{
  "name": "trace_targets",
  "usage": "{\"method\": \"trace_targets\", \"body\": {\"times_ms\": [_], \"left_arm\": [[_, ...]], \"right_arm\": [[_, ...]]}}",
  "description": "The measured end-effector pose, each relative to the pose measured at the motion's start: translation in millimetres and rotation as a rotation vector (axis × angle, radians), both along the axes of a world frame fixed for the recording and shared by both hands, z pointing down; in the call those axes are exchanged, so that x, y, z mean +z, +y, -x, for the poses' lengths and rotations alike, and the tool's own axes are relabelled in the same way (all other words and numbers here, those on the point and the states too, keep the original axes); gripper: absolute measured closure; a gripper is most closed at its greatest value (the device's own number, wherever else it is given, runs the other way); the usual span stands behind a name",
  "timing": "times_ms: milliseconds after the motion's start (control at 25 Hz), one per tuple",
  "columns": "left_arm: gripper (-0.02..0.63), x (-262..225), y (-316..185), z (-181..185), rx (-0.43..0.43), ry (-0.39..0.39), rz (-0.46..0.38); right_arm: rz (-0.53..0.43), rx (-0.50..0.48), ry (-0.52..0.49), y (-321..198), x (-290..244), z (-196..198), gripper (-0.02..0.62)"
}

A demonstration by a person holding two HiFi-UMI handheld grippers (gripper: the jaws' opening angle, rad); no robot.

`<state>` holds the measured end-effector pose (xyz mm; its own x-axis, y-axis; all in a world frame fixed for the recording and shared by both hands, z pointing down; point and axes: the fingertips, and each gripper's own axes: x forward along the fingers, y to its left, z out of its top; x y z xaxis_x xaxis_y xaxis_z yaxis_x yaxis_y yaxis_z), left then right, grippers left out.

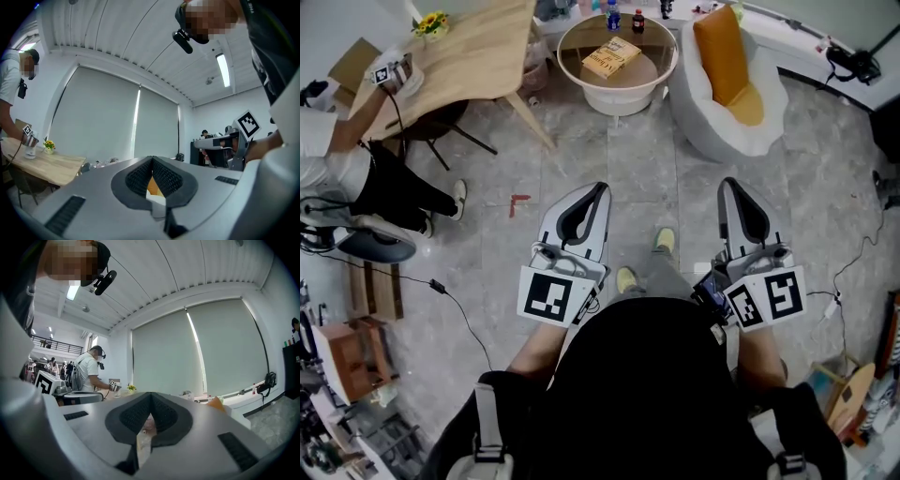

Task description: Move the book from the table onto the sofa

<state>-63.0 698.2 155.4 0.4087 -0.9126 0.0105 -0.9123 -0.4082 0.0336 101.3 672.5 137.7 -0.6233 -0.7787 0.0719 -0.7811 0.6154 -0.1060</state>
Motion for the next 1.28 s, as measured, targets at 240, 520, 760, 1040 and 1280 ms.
{"method": "trace_targets", "body": {"times_ms": [240,520,760,1040,1280], "left_arm": [[0.594,8,-28,-5,0.009,-0.009,0.009],[0.594,8,-91,-1,-0.013,-0.016,0.028],[0.594,9,-163,-10,-0.023,-0.015,0.048],[0.594,0,-235,-14,-0.056,-0.026,0.055],[0.594,0,-287,-30,-0.079,-0.045,0.068]], "right_arm": [[0.001,0.0,-0.01,-32,9,-3,0.594],[0.016,-0.027,-0.01,-101,19,3,0.594],[0.028,-0.043,-0.024,-177,19,-3,0.594],[0.042,-0.05,-0.031,-250,16,-20,0.594],[0.067,-0.072,-0.049,-304,21,-38,0.594]]}}
